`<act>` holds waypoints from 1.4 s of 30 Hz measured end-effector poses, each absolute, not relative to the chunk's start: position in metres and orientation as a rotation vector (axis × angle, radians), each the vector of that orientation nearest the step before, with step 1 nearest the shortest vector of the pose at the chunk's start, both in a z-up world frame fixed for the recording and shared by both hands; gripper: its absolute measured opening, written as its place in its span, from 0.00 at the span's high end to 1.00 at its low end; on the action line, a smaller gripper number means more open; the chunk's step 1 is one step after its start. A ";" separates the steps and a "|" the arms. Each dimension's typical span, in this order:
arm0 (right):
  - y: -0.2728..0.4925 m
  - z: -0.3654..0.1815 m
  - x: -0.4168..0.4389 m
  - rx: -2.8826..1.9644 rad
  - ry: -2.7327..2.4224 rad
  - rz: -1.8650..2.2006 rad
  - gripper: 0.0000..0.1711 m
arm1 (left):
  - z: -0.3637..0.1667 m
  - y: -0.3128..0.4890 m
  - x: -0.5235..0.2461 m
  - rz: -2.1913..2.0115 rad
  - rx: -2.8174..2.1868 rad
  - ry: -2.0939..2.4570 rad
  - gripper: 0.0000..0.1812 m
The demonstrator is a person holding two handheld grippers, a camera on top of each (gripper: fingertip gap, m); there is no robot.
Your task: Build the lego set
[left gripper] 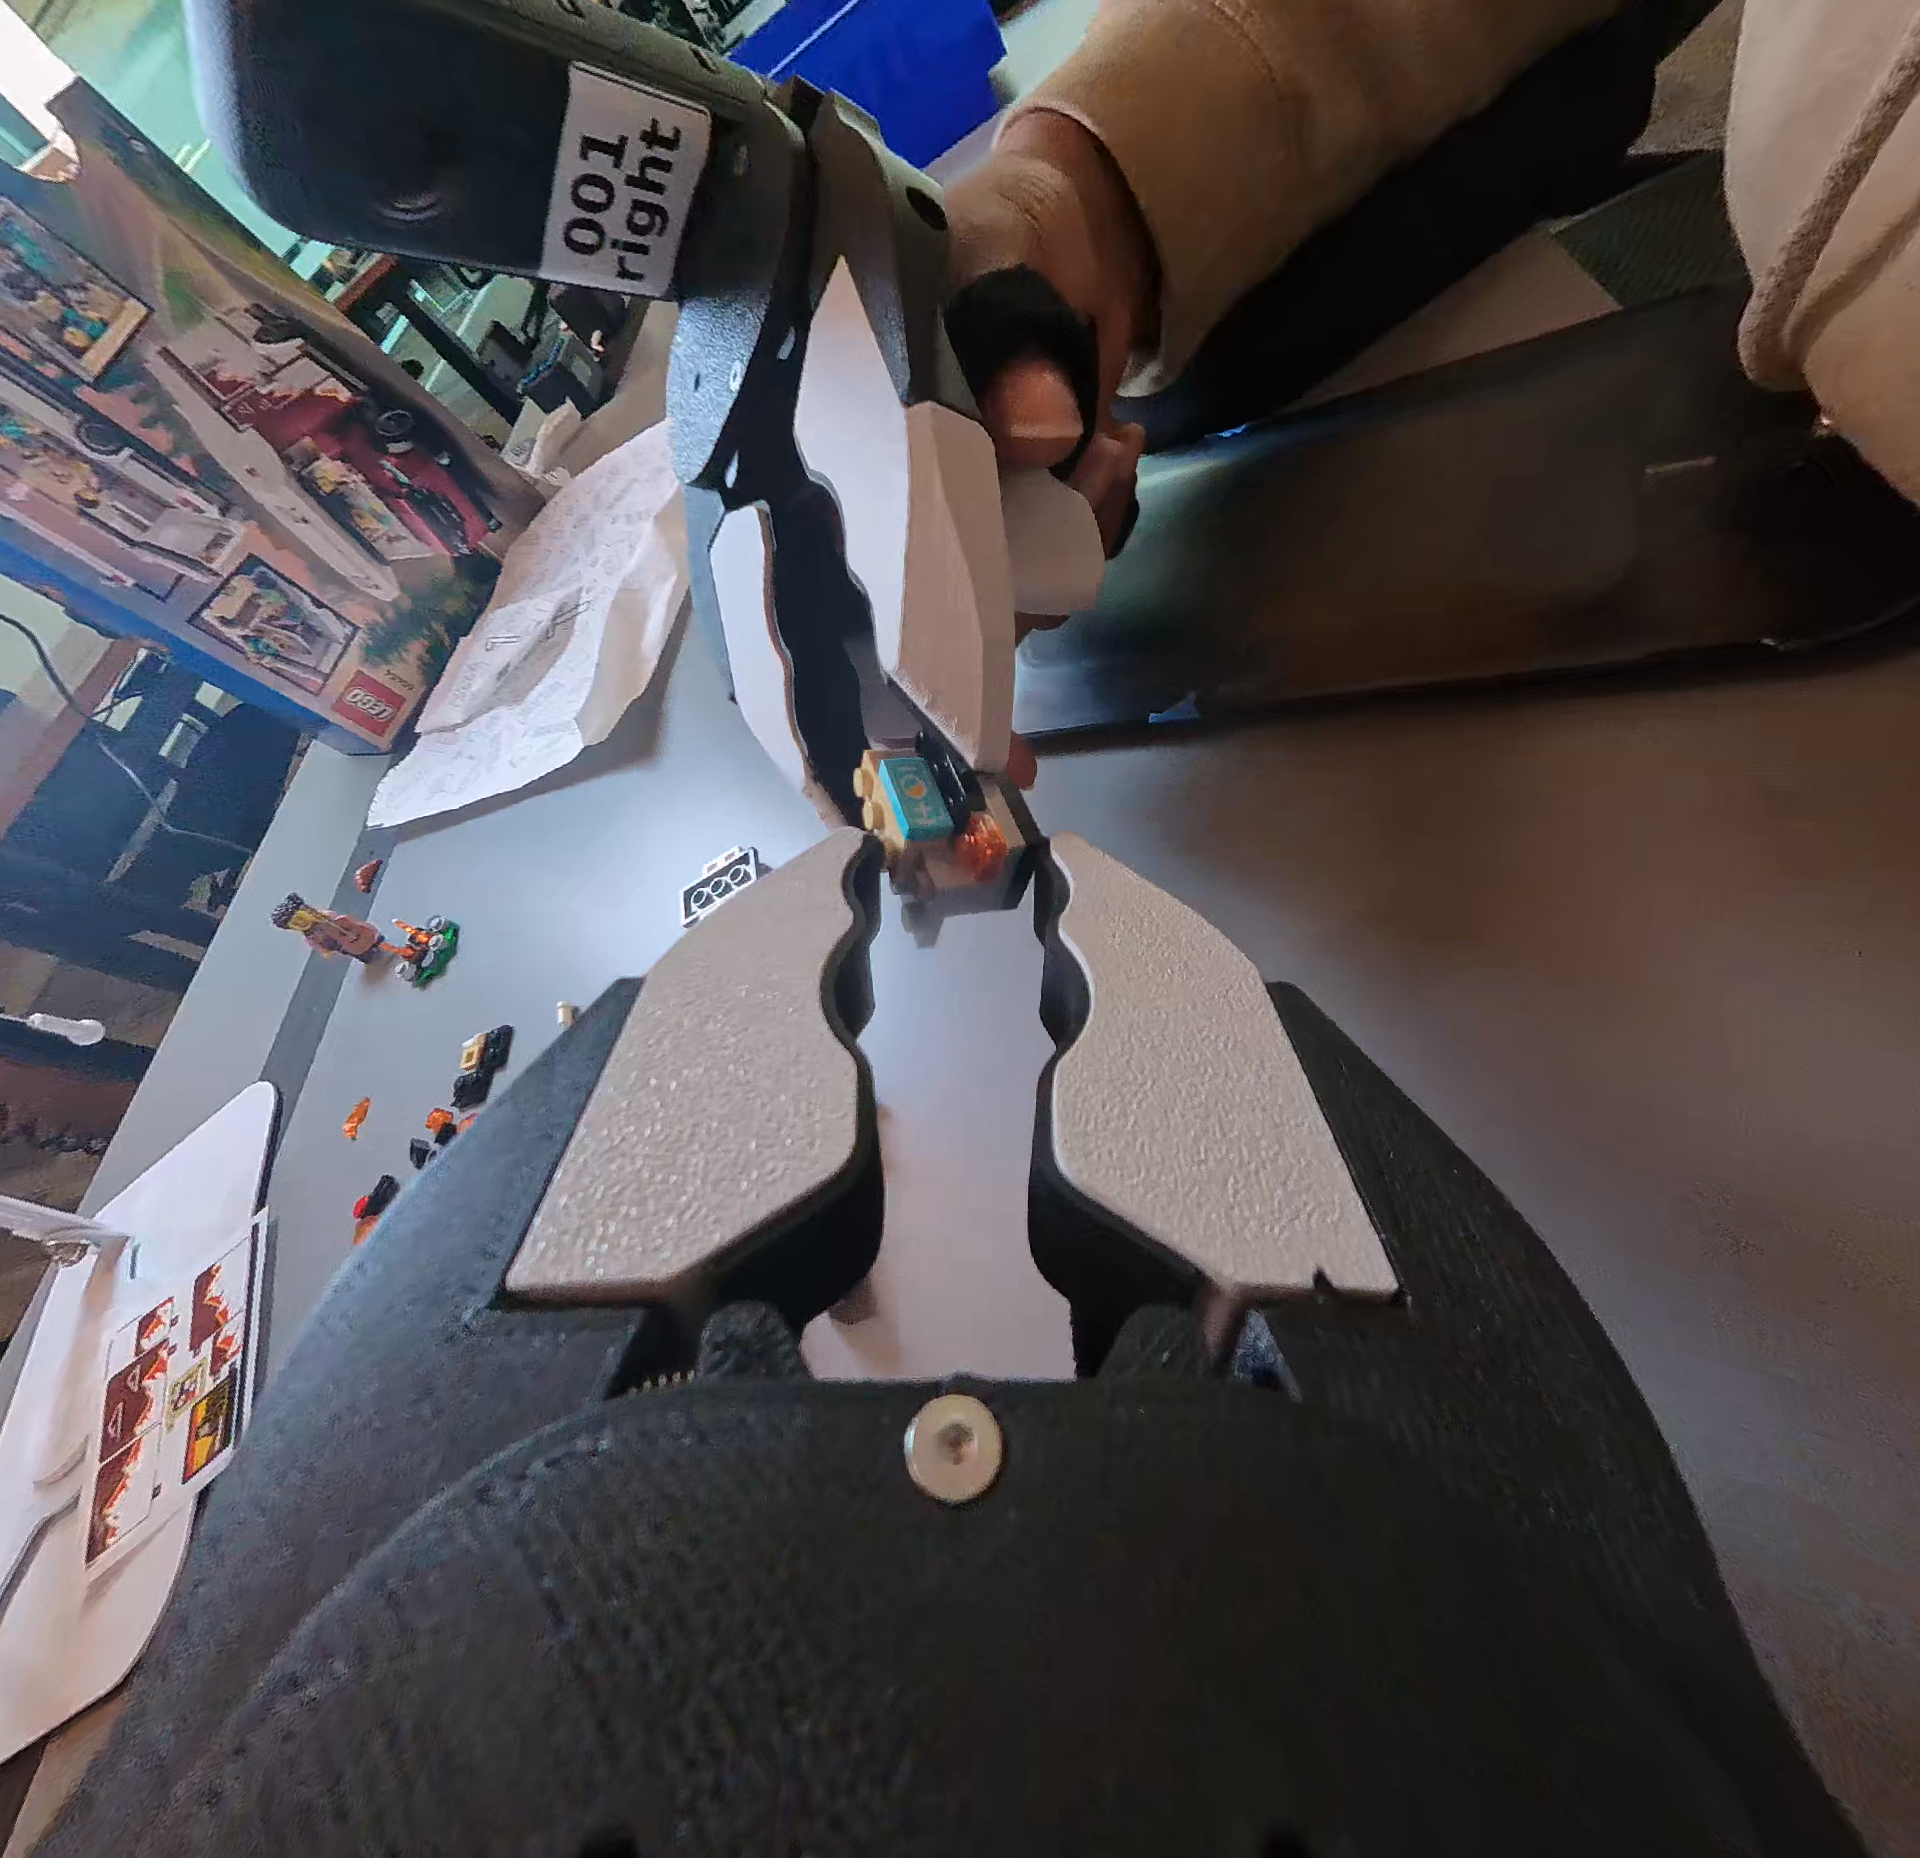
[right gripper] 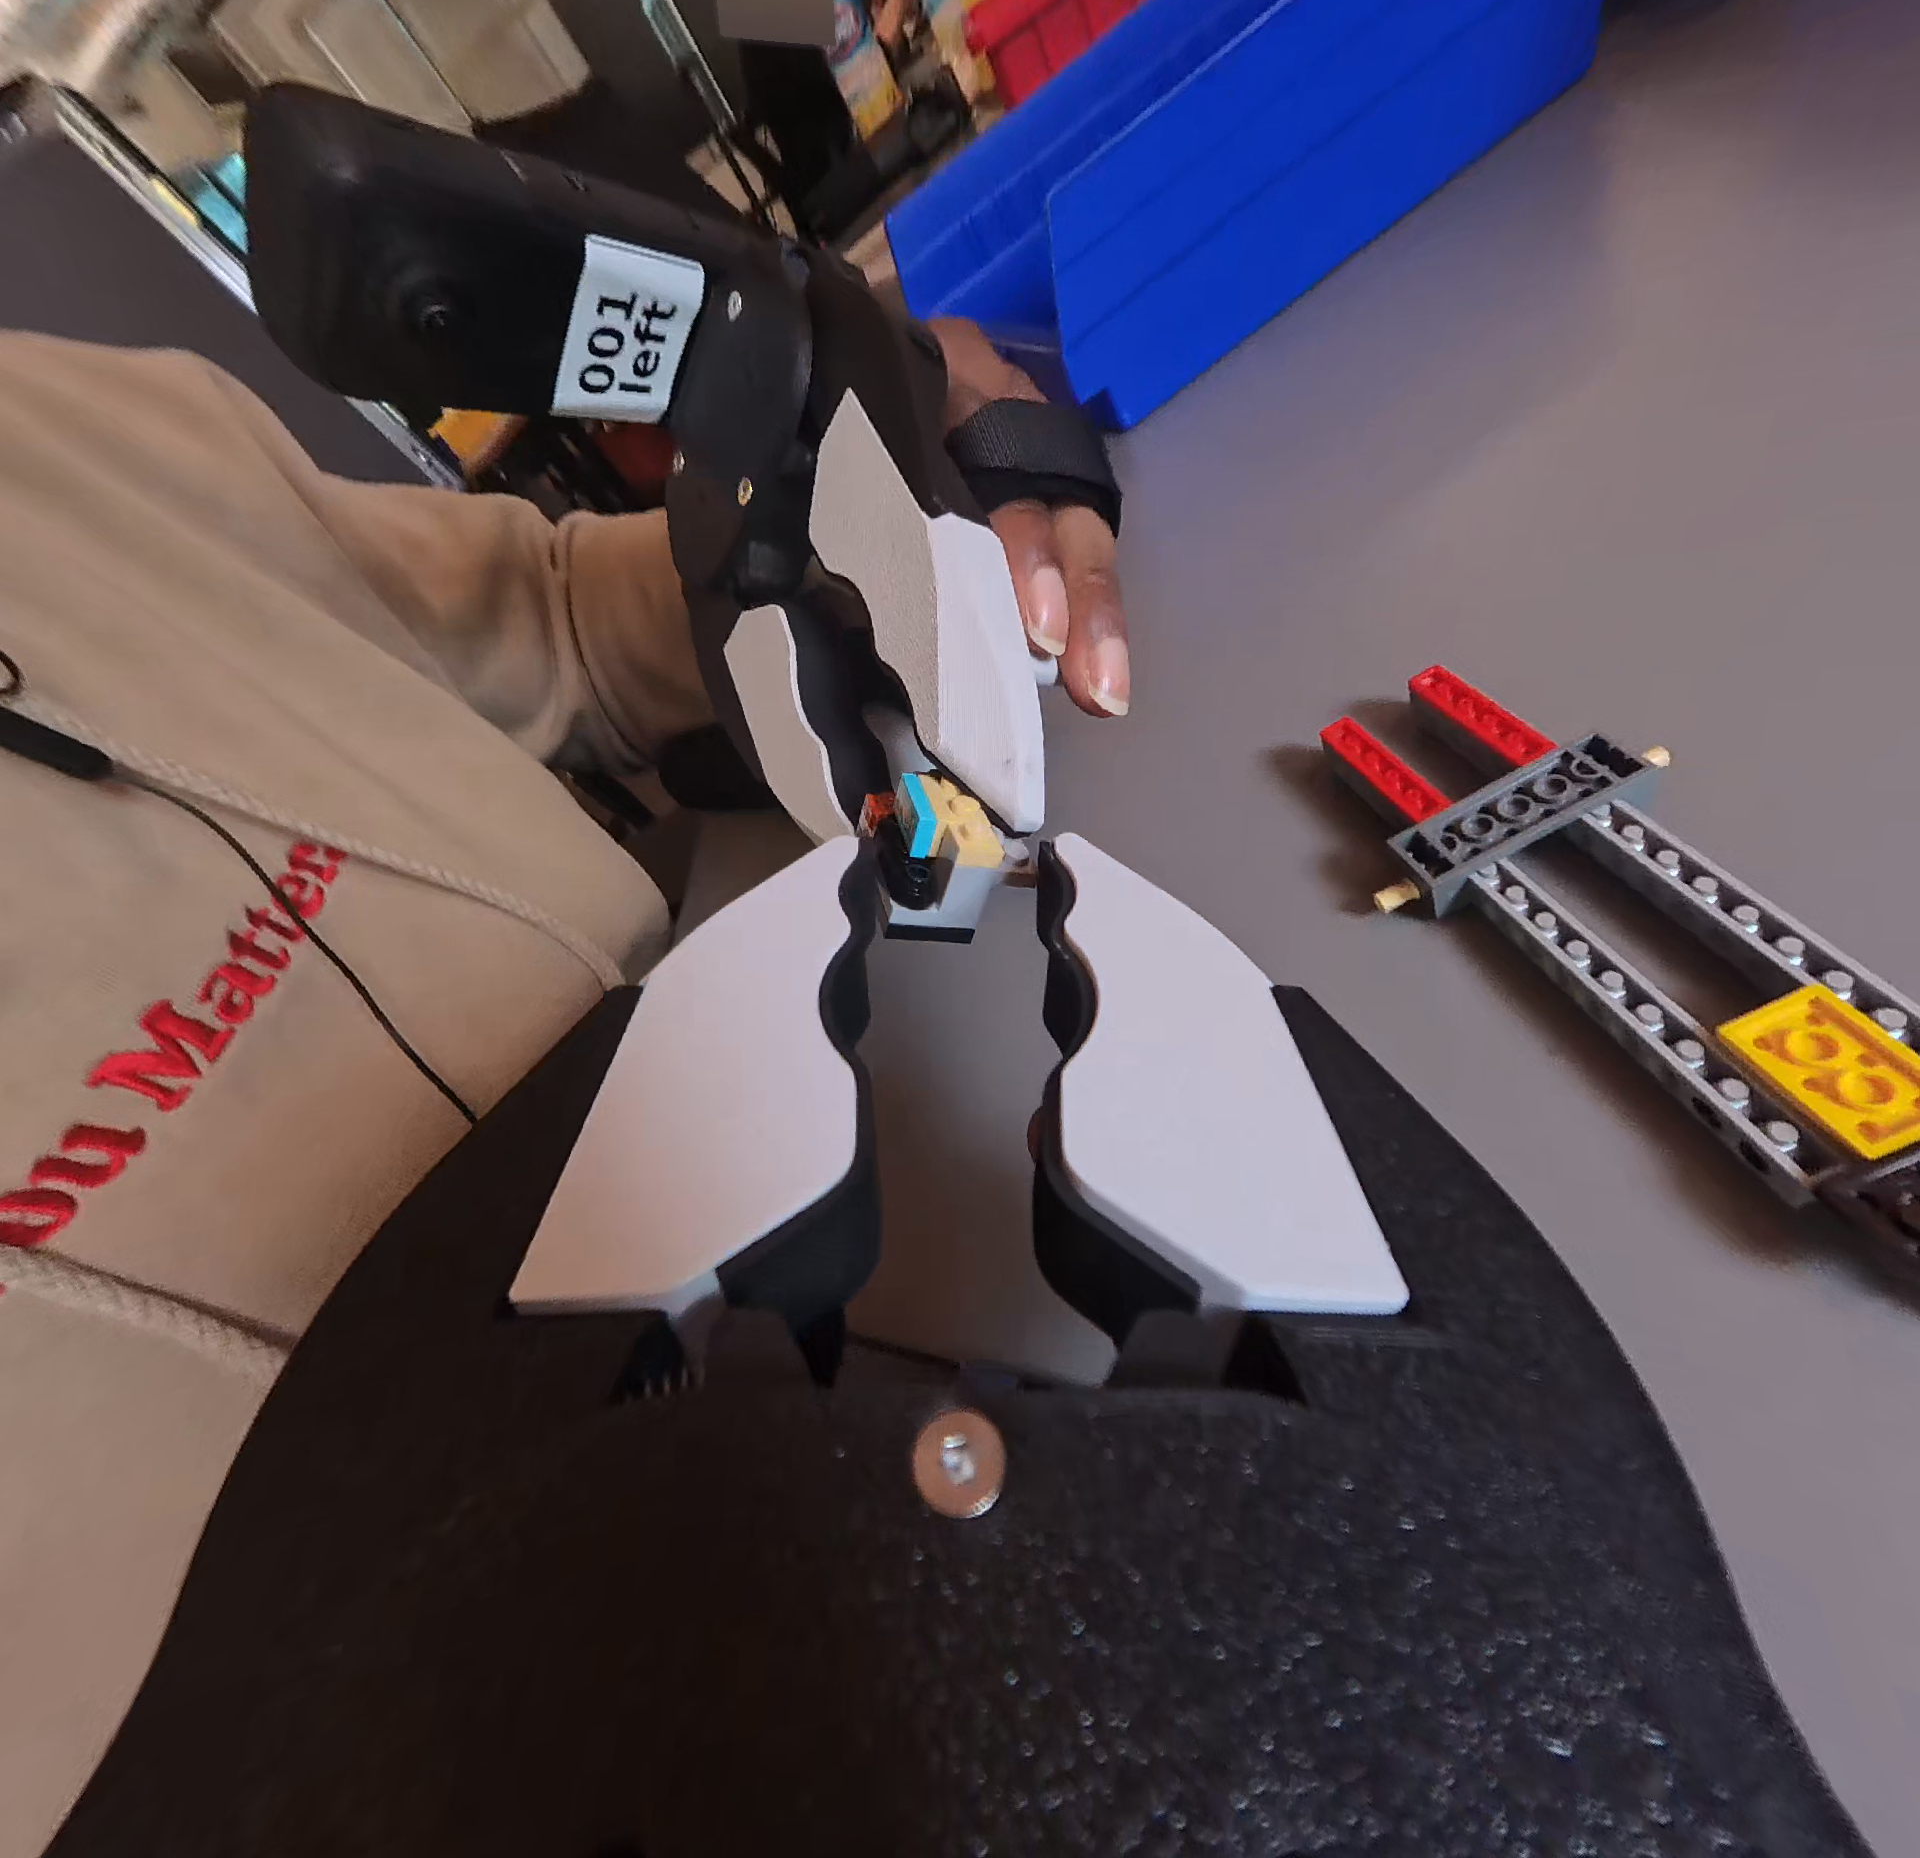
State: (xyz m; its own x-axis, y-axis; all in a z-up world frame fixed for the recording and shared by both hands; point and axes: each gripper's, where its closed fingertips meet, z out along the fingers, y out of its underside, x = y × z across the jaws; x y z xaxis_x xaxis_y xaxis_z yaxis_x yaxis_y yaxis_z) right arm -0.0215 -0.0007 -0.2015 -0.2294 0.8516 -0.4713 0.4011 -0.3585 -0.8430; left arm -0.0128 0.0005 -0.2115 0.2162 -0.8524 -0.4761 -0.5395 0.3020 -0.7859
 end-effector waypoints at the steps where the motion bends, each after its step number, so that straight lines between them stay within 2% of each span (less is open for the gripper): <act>1: -0.001 -0.204 -0.021 -1.653 -1.505 1.598 0.83 | -0.214 0.000 -0.013 -0.349 -1.368 1.462 0.84; 8: -0.001 -0.215 -0.019 -1.555 -1.634 1.413 0.83 | -0.224 -0.012 -0.014 -0.682 -1.519 1.437 0.78; 12: -0.001 -0.208 -0.021 -1.466 -1.616 1.373 0.84 | -0.219 -0.010 -0.016 -0.791 -1.546 1.370 0.81; 18: 0.000 -0.206 -0.024 -1.416 -1.588 1.331 0.84 | -0.219 -0.003 -0.016 -0.751 -1.559 1.332 0.86; 30: 0.022 -0.246 -0.015 -1.561 -1.756 0.938 0.86 | -0.253 0.003 -0.027 -0.603 -1.717 1.443 0.87; 38: 0.049 -0.241 -0.011 -1.628 -1.622 0.929 0.87 | -0.272 0.016 -0.037 -0.403 -1.780 1.481 0.86; 40: 0.052 -0.240 -0.011 -1.638 -1.595 0.940 0.87 | -0.272 0.019 -0.039 -0.373 -1.776 1.483 0.86; 42: 0.054 -0.240 -0.012 -1.636 -1.577 0.935 0.87 | -0.271 0.017 -0.038 -0.394 -1.767 1.488 0.79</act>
